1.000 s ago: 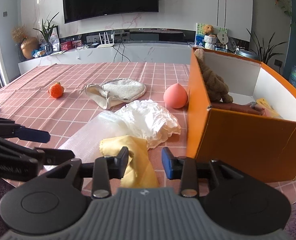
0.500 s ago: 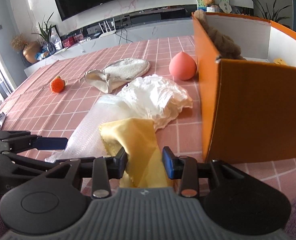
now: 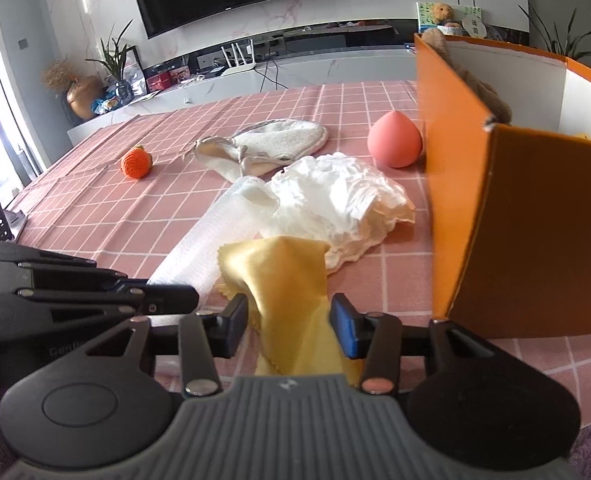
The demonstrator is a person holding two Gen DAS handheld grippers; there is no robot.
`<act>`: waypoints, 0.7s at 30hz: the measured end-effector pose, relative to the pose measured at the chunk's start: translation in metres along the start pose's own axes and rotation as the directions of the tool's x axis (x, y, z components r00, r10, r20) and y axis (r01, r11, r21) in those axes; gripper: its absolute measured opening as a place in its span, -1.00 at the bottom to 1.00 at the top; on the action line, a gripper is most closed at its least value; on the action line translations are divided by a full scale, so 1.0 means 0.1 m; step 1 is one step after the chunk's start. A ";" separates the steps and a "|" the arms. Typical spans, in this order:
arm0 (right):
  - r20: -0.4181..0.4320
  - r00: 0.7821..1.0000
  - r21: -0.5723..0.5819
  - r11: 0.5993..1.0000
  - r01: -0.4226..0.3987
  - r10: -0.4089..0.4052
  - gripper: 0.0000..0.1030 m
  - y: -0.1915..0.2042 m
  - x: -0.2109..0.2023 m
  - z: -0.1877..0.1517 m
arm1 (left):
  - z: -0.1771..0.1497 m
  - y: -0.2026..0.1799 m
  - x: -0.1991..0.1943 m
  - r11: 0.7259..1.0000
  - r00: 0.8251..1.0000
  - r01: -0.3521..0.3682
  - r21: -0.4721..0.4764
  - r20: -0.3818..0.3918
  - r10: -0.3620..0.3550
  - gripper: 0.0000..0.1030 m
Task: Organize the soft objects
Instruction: 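Lift the bubble-wrap sleeve with the left tool while the right tool lifts the yellow cloth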
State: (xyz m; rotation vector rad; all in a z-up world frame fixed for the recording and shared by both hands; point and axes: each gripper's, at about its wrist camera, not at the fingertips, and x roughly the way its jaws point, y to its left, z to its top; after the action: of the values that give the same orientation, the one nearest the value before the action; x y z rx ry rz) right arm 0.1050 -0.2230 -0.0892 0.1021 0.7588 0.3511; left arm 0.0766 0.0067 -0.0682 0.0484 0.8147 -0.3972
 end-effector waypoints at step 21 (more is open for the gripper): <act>0.080 0.991 -0.149 0.982 0.117 -0.106 -1.00 0.21 -0.13 -0.01 | 0.08 -0.01 -0.28 0.999 0.998 0.000 -0.052 0.068 0.003 -0.97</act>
State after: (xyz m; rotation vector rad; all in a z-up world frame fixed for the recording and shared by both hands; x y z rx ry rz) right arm 0.0900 -0.2078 -0.0767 -0.0727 0.6609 0.2963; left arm 0.0649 0.0134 -0.0430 -0.0126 0.7574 -0.3743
